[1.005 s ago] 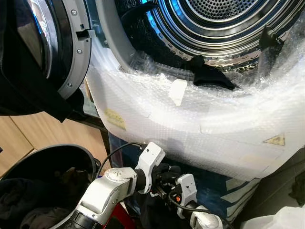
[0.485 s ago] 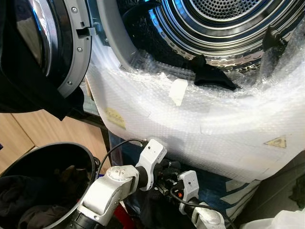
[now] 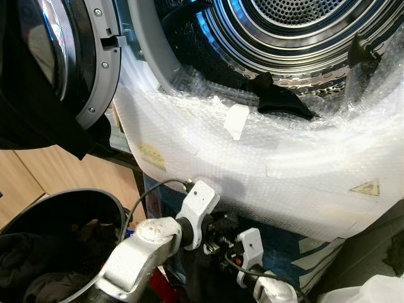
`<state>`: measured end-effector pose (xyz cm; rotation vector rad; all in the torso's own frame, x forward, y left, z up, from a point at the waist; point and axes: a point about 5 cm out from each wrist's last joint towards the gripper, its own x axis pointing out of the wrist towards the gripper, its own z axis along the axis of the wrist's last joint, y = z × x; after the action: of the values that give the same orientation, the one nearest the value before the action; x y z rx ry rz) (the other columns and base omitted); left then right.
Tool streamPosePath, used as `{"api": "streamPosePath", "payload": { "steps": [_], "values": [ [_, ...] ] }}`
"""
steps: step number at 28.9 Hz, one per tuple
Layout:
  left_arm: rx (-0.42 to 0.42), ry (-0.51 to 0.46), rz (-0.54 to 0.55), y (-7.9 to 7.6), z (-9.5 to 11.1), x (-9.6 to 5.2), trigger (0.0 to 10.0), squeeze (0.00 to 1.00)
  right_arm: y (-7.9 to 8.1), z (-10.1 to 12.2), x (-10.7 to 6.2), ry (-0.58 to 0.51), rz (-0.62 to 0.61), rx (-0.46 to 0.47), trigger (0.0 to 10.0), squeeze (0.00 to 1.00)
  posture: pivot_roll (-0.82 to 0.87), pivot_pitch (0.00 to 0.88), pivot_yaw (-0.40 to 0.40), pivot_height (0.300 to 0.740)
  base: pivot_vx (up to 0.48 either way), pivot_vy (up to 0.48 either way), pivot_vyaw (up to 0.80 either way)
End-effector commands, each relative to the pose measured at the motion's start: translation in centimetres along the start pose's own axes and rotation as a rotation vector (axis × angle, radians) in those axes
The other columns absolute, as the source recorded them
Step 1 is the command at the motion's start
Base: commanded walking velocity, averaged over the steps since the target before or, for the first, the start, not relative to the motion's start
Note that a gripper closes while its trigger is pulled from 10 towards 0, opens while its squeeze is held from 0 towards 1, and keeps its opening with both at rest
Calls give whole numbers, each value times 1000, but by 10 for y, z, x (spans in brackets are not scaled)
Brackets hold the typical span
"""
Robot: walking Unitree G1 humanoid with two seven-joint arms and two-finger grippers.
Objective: Clothes washing
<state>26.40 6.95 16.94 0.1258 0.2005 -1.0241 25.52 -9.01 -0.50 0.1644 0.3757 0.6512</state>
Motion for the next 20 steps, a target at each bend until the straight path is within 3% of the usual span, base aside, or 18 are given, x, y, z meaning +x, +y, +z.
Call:
{"api": "streamPosePath", "payload": {
  "steps": [1,2,5,7,8,9,10,12,15,16,20],
  "values": [
    [34,5,-79,-11,0,-4,10000,1000,5,2,2,-7,30,-20,0,0,11,0,27,740,0,0,0],
    [94,29,-83,-11,-1,-9,10000,1000,6,0,1,-4,36,-20,0,0,14,0,29,740,0,0,0],
    [95,5,-10,-3,3,-16,10000,1000,6,-3,-1,7,46,-29,0,0,12,0,35,740,0,0,0],
    [95,-12,202,24,7,-29,10000,1000,5,0,-6,-6,87,-50,0,0,27,0,30,740,0,0,0],
    [95,-12,202,24,7,-29,10000,1000,5,0,-6,-6,87,-50,0,0,27,0,30,740,0,0,0],
    [105,-11,366,42,5,-36,10000,1000,7,2,-9,-9,126,-64,0,0,25,0,30,740,0,0,0],
    [111,-10,437,49,3,-40,10000,1000,8,2,-10,-9,141,-69,0,0,25,0,30,740,0,0,0],
    [96,-4,618,69,-10,-52,10000,1000,10,4,-15,-19,190,-77,0,0,30,0,26,740,0,0,0],
    [0,-20,764,88,-33,-63,10000,1000,13,5,-20,-27,235,-81,0,0,34,0,21,740,0,0,0],
    [13,2,818,94,-41,-68,10000,1000,14,6,-21,-28,249,-87,0,0,21,0,21,740,0,0,0],
    [-6,78,936,107,-73,-86,10000,1000,20,15,-26,-41,327,-122,0,0,-7,0,29,740,0,0,0]
  ]
}}
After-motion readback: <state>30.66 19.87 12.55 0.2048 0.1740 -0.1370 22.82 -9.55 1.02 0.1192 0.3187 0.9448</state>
